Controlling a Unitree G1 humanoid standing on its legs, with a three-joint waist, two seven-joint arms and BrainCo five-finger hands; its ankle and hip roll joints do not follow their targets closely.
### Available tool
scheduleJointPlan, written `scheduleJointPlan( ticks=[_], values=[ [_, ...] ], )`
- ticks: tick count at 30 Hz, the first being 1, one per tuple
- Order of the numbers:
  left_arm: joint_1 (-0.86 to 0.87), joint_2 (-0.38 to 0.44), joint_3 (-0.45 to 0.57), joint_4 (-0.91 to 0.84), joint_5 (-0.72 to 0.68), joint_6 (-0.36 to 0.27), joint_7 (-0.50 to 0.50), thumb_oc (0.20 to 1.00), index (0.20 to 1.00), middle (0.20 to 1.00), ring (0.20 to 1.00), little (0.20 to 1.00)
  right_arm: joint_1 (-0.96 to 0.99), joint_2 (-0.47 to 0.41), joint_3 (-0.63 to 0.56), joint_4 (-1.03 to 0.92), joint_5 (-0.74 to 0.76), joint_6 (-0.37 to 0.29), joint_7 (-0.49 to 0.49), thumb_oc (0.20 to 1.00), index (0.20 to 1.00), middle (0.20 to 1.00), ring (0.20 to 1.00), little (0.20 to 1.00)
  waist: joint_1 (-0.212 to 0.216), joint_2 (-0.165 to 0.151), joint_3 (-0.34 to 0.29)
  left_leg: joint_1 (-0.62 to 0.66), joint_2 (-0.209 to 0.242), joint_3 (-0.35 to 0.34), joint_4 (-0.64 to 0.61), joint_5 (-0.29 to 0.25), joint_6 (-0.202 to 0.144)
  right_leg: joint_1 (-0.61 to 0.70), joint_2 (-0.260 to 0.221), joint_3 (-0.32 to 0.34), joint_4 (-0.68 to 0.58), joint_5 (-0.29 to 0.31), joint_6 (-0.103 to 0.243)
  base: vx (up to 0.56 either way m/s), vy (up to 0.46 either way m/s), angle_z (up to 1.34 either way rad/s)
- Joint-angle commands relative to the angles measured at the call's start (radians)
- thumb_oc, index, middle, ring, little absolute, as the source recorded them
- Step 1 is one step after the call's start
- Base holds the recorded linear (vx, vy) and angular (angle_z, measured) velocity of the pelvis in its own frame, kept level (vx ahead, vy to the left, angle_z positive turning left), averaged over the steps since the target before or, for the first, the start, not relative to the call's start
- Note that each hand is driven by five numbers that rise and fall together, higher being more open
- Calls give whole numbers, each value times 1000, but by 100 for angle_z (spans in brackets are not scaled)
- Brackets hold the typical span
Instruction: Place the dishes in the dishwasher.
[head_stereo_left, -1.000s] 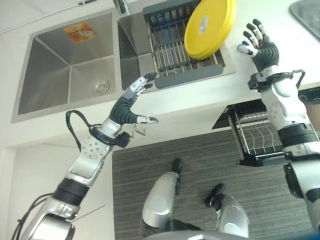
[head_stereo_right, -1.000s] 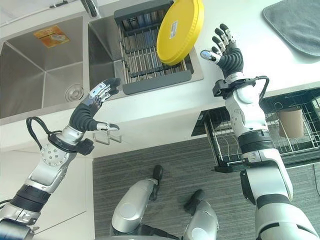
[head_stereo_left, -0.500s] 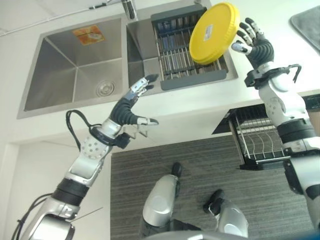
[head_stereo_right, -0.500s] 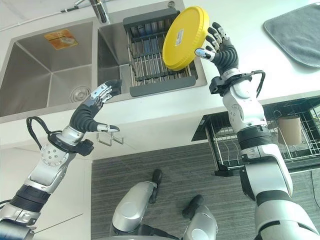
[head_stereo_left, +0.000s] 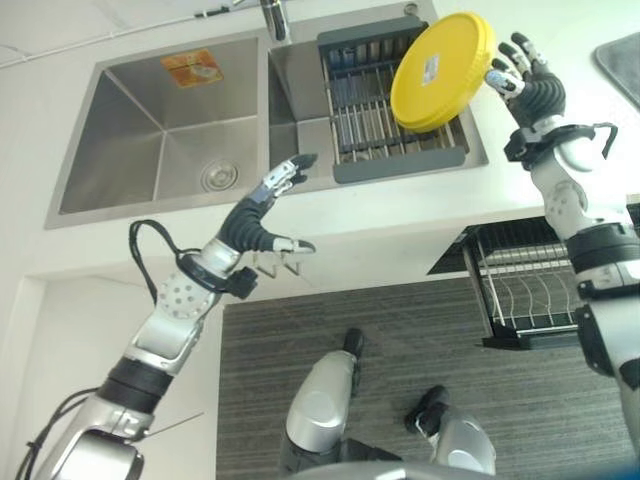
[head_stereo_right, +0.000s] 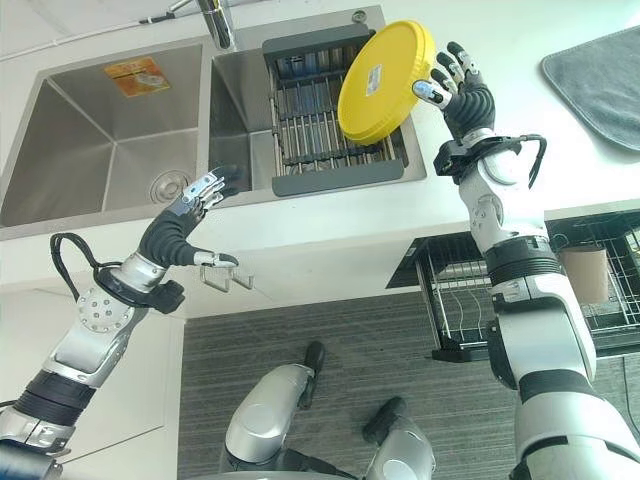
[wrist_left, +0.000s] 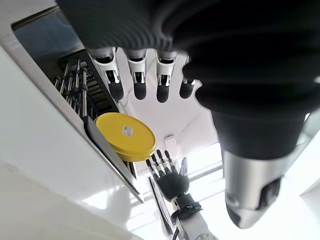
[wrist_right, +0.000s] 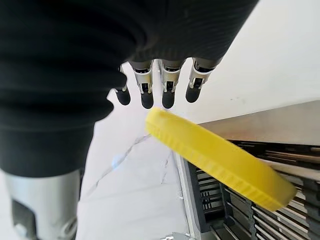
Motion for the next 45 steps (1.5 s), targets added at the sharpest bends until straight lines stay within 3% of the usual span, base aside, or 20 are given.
scheduleJointPlan(
  ticks=[1,12,25,36,45],
  values=[
    [35,14,15,-76,-21,-49,13,1000,1000,1000,1000,1000,-87,-39,26,16,45,-64,15,1000,1000,1000,1000,1000,32,-32,-72,6,-20,-9,-82,-9,19,13,-32,19,128,-22,22,0,0,0],
    [22,14,6,-73,-19,-43,34,1000,1000,1000,1000,1000,-101,-23,24,70,69,-94,13,1000,1000,1000,1000,1000,27,-15,-71,8,-21,3,-91,-4,19,8,-42,17,132,-22,20,-10,11,0],
    [38,17,9,-80,-22,-48,30,1000,1000,1000,1000,1000,-130,-15,35,110,207,16,141,1000,1000,1000,1000,1000,37,-11,-84,14,-23,4,-103,4,14,17,-54,5,134,-24,20,13,29,0],
    [31,54,21,-90,-17,-67,46,1000,1000,1000,1000,1000,-187,-15,57,128,240,8,152,1000,1000,1000,1000,1000,54,-17,-64,-21,-24,-4,-88,10,16,-6,-55,9,136,-11,26,-7,-5,1],
    [23,53,16,-89,-12,-62,66,1000,1000,1000,1000,1000,-218,11,70,154,249,-6,166,1000,1000,1000,1000,1000,54,-1,-62,-21,-23,6,-96,17,14,-9,-63,6,132,-12,25,-4,7,0]
  ],
)
